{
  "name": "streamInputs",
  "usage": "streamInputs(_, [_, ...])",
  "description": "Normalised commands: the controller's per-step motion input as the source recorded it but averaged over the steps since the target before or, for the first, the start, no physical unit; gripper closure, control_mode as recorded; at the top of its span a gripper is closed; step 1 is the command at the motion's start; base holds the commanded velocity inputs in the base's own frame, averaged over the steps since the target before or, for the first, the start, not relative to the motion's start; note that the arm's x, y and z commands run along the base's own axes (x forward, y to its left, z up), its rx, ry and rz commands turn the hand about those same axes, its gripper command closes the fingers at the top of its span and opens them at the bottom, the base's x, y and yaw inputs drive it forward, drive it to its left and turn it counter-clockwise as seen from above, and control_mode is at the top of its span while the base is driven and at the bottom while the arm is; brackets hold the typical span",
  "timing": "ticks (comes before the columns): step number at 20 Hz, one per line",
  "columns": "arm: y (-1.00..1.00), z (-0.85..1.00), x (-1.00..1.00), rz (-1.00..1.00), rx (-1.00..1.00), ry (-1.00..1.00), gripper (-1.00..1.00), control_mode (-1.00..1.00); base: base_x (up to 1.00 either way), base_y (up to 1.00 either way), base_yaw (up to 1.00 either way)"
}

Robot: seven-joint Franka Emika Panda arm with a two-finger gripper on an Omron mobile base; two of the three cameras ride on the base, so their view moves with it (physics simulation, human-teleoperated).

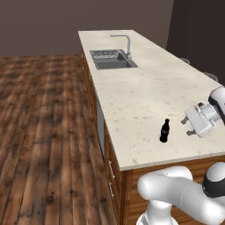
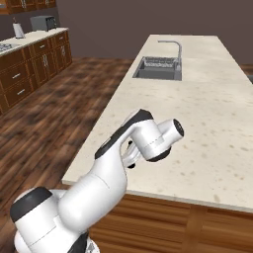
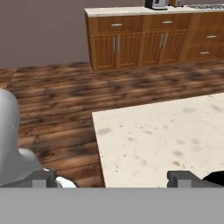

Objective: Pick the bottled drink from the counter and place it in the open cabinet.

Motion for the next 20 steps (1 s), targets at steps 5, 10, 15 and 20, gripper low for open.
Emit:
streamInputs(5, [0.0, -0.09, 0.25, 0.0, 0.03, 0.0, -1.0, -1.0, 0.0, 0.0, 0.0])
streamInputs(10, [0.0, -0.07, 0.19, 0.0, 0.02, 0.0, -1.0, -1.0, 0.0, 0.0, 0.0])
streamInputs(15, [0.0, -0.1, 0.14, 0.0, 0.0, 0.0, -1.0, -1.0, 0.0, 0.0, 0.0])
streamInputs(20, [0.0, -0.14, 0.12, 0.0, 0.0, 0.0, -1.0, -1.0, 0.0, 0.0, 0.0])
